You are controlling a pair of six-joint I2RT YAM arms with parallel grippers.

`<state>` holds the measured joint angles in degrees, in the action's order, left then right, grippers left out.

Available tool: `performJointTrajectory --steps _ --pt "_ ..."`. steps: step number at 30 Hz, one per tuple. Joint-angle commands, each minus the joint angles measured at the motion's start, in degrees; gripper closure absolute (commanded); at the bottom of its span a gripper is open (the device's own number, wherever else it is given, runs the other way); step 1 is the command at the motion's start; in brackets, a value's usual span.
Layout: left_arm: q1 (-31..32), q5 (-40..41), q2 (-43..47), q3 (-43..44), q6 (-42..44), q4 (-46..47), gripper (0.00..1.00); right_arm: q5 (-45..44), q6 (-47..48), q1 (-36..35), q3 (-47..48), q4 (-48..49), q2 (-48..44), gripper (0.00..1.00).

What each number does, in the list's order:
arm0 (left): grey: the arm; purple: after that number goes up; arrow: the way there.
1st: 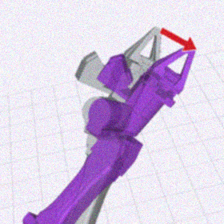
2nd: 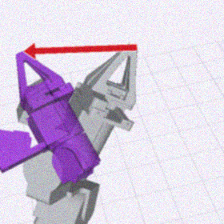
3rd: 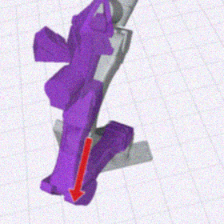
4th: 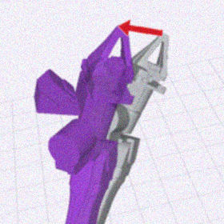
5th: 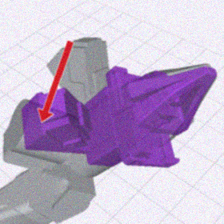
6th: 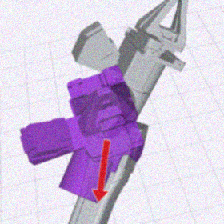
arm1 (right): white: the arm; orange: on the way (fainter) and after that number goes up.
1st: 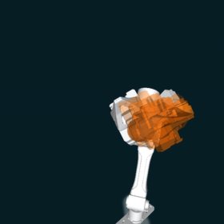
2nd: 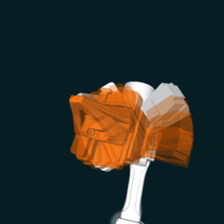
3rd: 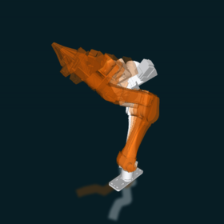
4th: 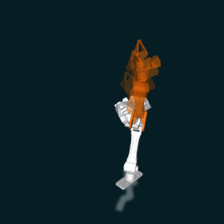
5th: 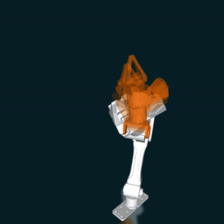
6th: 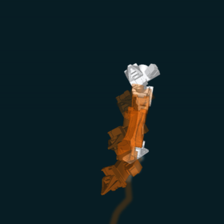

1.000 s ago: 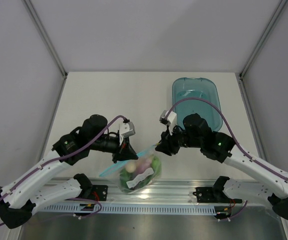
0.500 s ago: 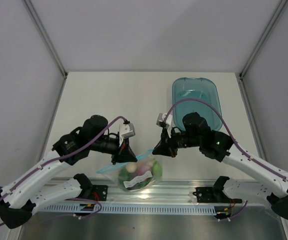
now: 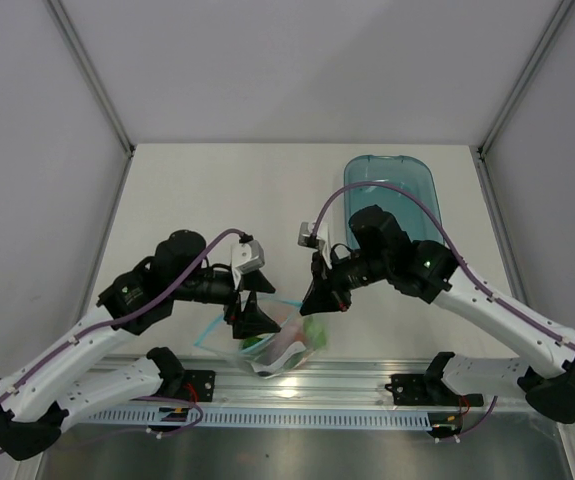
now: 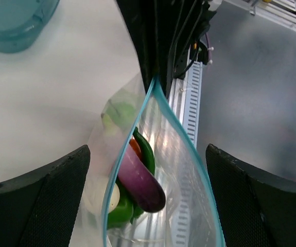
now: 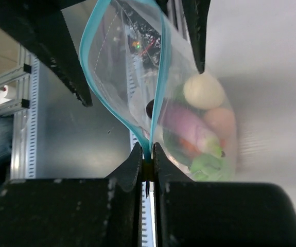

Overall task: Place the food in the zip-top bag and seal the zipper
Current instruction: Zip the zipper food storage bag at the center of the board.

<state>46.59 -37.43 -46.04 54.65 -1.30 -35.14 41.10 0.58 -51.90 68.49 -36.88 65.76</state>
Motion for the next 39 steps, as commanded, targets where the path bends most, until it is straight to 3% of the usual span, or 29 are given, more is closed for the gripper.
performJointTrajectory --steps 1,11,17,19,22,29,32,33,34,36,37,39 --pt "2.44 3.84 0.08 -0.68 -0.28 7.69 0.04 4.42 -1.71 0.13 3.31 -4.23 3.4 1.0" --pt "10.35 9.39 -3.35 -3.5 3.04 15.36 0.02 1.88 -3.39 0.13 4.37 -5.74 5.96 1.0" --pt "10.8 9.04 -5.9 -3.5 3.58 14.13 0.04 2.4 -3.74 0.83 4.72 -6.18 5.61 1.0" --pt "10.72 9.74 -6.78 -2.46 3.32 11.6 0.08 2.84 -3.39 1.18 4.64 -5.92 5.26 1.0" --pt "10.63 8.43 -8.97 -0.96 3.15 7.46 0.25 1.27 -3.04 1.54 4.29 -5.66 4.3 1.0" --pt "10.45 7.2 -7.66 -4.38 1.57 7.54 0.49 0.91 -2.87 2.86 4.11 -5.83 3.24 1.0" --pt "10.28 6.93 -6.52 -4.82 -0.28 7.89 0.62 0.3 -3.04 2.86 4.02 -5.48 3.24 0.86" --pt "10.28 6.93 -6.26 -4.91 -0.37 7.54 0.67 -0.92 -3.56 3.03 4.11 -5.04 3.06 0.76" --pt "10.19 7.19 -6.17 -4.56 -0.54 7.54 0.78 -1.81 -3.92 2.95 4.11 -4.61 3.06 0.7" --pt "10.1 7.2 -6.17 -4.64 -0.72 7.36 0.86 -5.22 -5.4 3.12 4.11 -3.47 2.8 0.5" --pt "9.93 7.28 -5.99 -4.64 -1.24 7.45 0.99 -6.81 -5.94 3.21 3.93 -3.02 2.54 0.44" --pt "9.05 7.2 -5.81 -4.64 -2.47 7.97 0.99 -10.76 -7.95 3.21 3.41 -1.62 1.66 0.34"
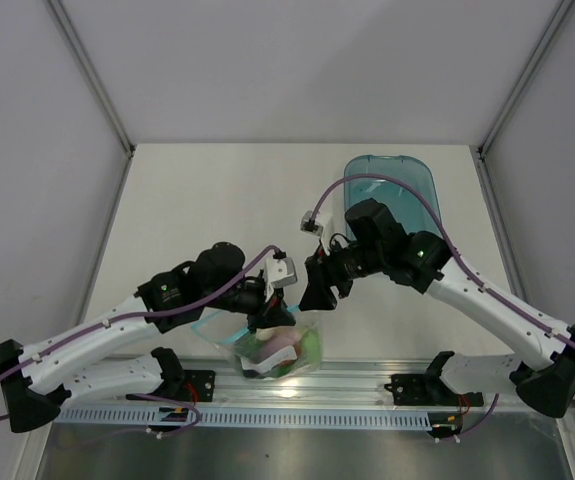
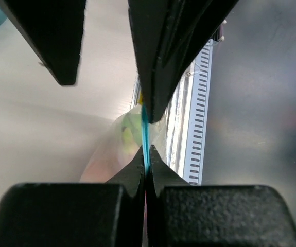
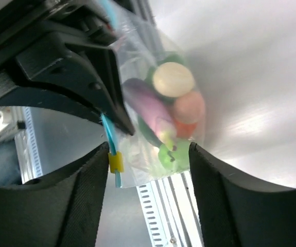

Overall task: Place the food in the zip-top bag and seal the zipper
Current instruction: Zip the zipper food storage bag at the center of the board.

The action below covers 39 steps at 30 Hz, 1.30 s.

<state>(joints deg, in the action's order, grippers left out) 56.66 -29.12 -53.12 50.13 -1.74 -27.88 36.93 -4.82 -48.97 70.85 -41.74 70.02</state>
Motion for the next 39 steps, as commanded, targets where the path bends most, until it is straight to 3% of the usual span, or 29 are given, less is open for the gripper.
performJointTrajectory --steps 1,3,10,20,23,34,39 --pt "-1.38 -1.46 1.53 -0.12 -2.48 1.07 0.99 -10.69 -3.26 0.45 0.35 3.41 -3.04 0.32" --pt "-2.08 -1.9 1.79 -0.21 -3.7 1.6 0.99 -12.84 -3.79 1.33 -1.14 4.2 -4.18 0.3" --pt "-4.54 -3.13 2.5 0.49 -9.86 4.49 0.99 -8.02 -5.9 5.89 -10.45 12.0 -13.84 0.27" --pt "-4.54 -6.12 2.94 -1.88 -11.53 7.93 0.99 10.86 -13.72 6.61 -24.0 35.73 -16.59 0.44" --pt "-4.54 -5.77 3.11 -2.4 -11.8 8.19 0.99 12.29 -14.25 6.69 -24.97 39.26 -17.01 0.47" --pt "-4.54 -3.66 1.8 -1.7 -12.85 7.58 0.99 1.84 -9.86 7.13 -22.95 28.74 -21.85 0.54" --pt "-4.54 -4.45 0.92 -0.82 -12.85 7.66 0.99 7.53 -10.56 7.4 -24.97 31.54 -23.0 0.54"
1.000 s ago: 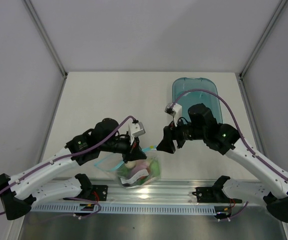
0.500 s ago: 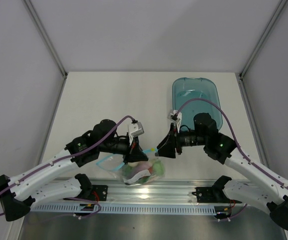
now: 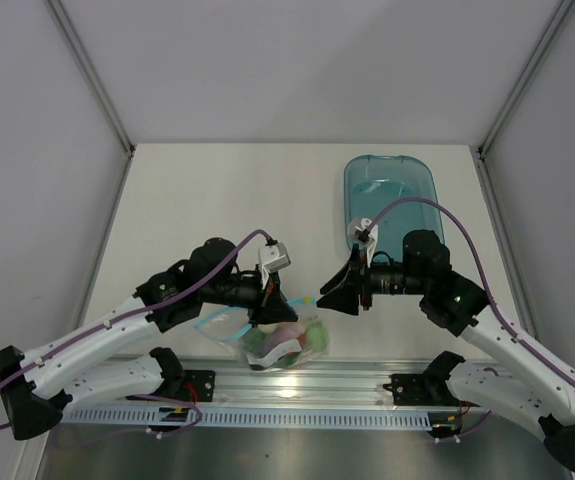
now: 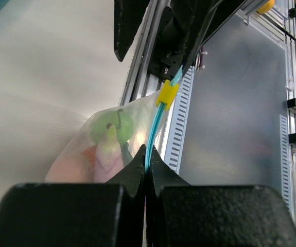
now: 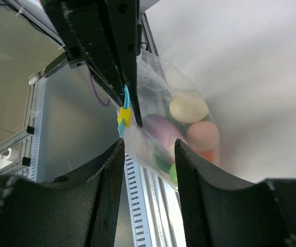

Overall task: Place the food in the zip-top bag and seal the zipper
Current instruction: Zip the zipper food storage bag at the center of the board.

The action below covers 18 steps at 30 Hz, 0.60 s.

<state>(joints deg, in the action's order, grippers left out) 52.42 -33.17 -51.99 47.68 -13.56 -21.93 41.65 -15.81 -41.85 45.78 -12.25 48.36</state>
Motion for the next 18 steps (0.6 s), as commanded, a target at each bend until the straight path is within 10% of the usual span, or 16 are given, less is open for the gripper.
performJointTrajectory --steps 1,18 --pt "-0.3 -0.41 -0.22 1.8 -0.94 1.63 0.99 3.61 0.35 0.36 -0.07 2.93 -1.25 0.54" --pt "-0.3 -1.46 -0.04 1.63 -1.2 2.07 1.0 11.7 -2.64 0.18 -4.03 10.92 1.12 0.71"
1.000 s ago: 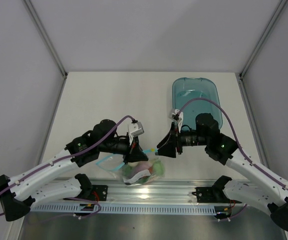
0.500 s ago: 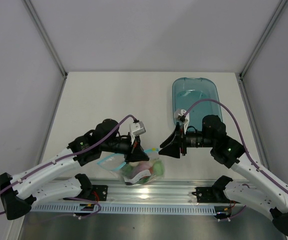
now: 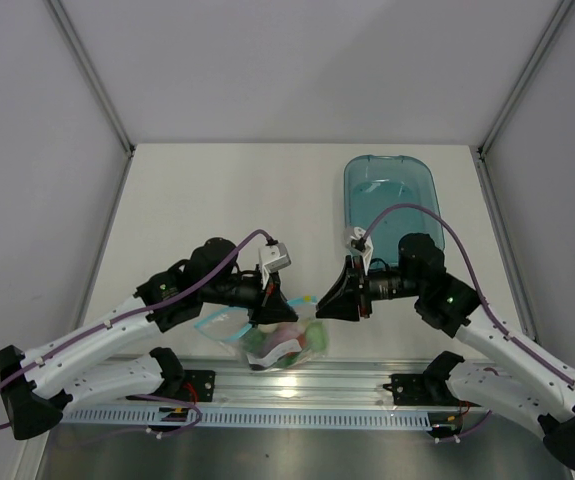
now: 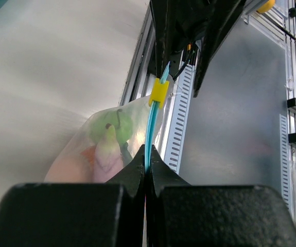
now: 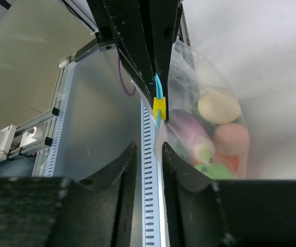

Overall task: Place the food in the zip-top bag and seal the zipper
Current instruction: Zip the zipper food storage bag at the center of the board.

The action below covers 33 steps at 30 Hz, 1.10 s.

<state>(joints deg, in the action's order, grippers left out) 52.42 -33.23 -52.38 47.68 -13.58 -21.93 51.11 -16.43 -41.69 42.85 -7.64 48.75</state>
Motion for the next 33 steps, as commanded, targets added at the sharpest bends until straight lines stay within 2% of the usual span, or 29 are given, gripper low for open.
performJointTrajectory --steps 1,7,9,14,16,19,21,22,24,25,28,33 --pt "-0.3 -1.48 0.44 1.54 -1.27 2.42 0.99 2.76 -3.42 -0.06 -1.36 9.54 0.99 0.73" --pt "-0.22 -2.1 0.35 1.36 -1.53 2.77 0.99 2.15 -4.05 -2.07 -0.75 12.47 3.8 0.82" --pt "-0.3 -2.1 0.35 1.36 -1.53 2.77 0.99 1.45 -4.23 -2.52 -0.58 13.09 4.42 0.88" --pt "-0.3 -2.01 1.14 1.27 -1.53 3.21 0.99 0.75 -4.4 -3.48 -0.75 12.92 5.39 0.92" --pt "-0.57 -1.92 1.32 1.1 -1.71 3.3 0.99 -0.22 -4.4 -3.66 -0.93 12.82 5.13 1.0" --pt "-0.74 -1.75 1.49 1.28 -1.97 3.13 0.99 -2.33 -4.58 -4.36 -0.75 12.12 5.47 1.0" --pt "-0.74 -1.4 2.01 1.1 -2.06 3.39 0.91 -4.95 -4.14 -5.15 -0.4 10.29 5.74 1.0" --pt "-0.83 -0.96 2.45 0.84 -2.06 3.56 0.8 -7.41 -3.88 -5.41 -0.31 9.84 5.65 1.0" --pt "-0.83 -0.26 3.51 0.14 -1.97 4.09 0.69 -9.88 -3.44 -6.12 -0.22 8.87 5.04 1.0" --pt "-0.83 1.05 4.82 -0.13 -1.97 4.79 0.54 -11.81 -3.26 -6.29 -0.4 8.61 4.78 1.0" --pt "-0.83 3.26 6.58 -0.48 -1.27 5.5 0.37 -13.75 -3.7 -7.17 -0.75 8.69 4.16 1.0" --pt "-0.83 8.53 8.52 -0.57 -0.74 7.51 0.34 -14.64 -4.23 -8.4 -0.75 9.31 4.42 1.0"
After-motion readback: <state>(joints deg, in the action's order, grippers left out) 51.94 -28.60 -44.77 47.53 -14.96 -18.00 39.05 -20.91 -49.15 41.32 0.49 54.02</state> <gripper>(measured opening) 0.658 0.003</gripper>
